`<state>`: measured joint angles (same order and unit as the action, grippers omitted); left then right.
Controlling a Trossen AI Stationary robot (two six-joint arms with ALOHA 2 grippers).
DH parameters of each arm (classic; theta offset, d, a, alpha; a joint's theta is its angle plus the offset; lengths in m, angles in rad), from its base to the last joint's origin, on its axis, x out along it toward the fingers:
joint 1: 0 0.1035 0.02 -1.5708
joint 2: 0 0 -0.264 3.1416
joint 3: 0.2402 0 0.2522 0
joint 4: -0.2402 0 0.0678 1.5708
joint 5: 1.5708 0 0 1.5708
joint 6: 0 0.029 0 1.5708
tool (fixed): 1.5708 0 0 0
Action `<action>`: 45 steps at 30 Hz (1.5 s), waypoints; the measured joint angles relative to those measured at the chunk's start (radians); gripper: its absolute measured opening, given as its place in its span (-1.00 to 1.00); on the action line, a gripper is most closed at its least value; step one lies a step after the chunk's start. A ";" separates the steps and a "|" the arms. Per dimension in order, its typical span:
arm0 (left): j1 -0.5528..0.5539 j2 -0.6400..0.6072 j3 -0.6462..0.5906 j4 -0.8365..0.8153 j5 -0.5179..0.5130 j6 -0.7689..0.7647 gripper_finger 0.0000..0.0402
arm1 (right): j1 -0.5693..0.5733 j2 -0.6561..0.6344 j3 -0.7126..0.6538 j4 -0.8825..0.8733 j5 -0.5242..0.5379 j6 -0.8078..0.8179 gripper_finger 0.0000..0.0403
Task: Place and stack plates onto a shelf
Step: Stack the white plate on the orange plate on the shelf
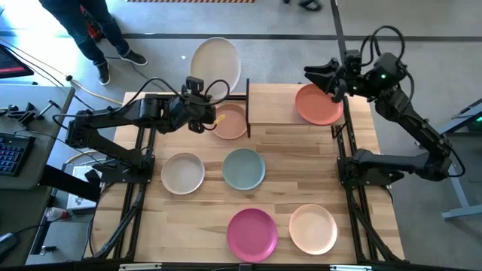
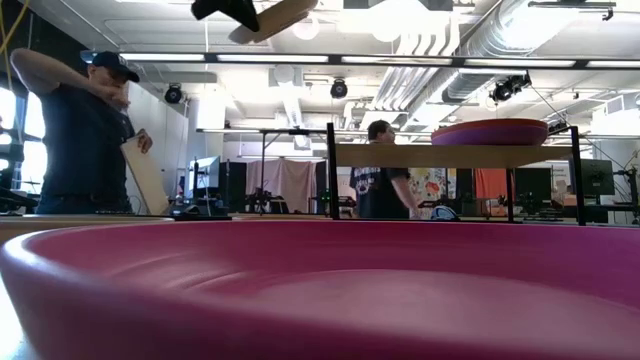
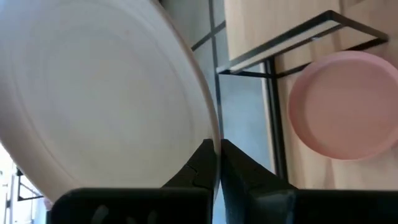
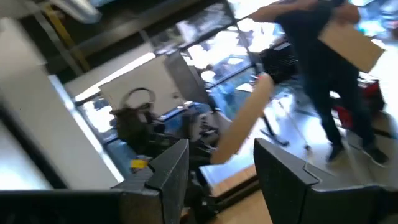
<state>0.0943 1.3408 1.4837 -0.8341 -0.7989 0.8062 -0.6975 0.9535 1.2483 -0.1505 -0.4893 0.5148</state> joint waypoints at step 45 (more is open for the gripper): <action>0.009 0.269 -0.001 -0.202 0.109 -0.117 -1.00 | 0.319 0.368 0.003 -0.182 0.644 0.161 -0.18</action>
<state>0.1032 1.6096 1.4826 -1.0358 -0.6903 0.6892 -0.3790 1.3217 1.2510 -0.3321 0.1551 0.6760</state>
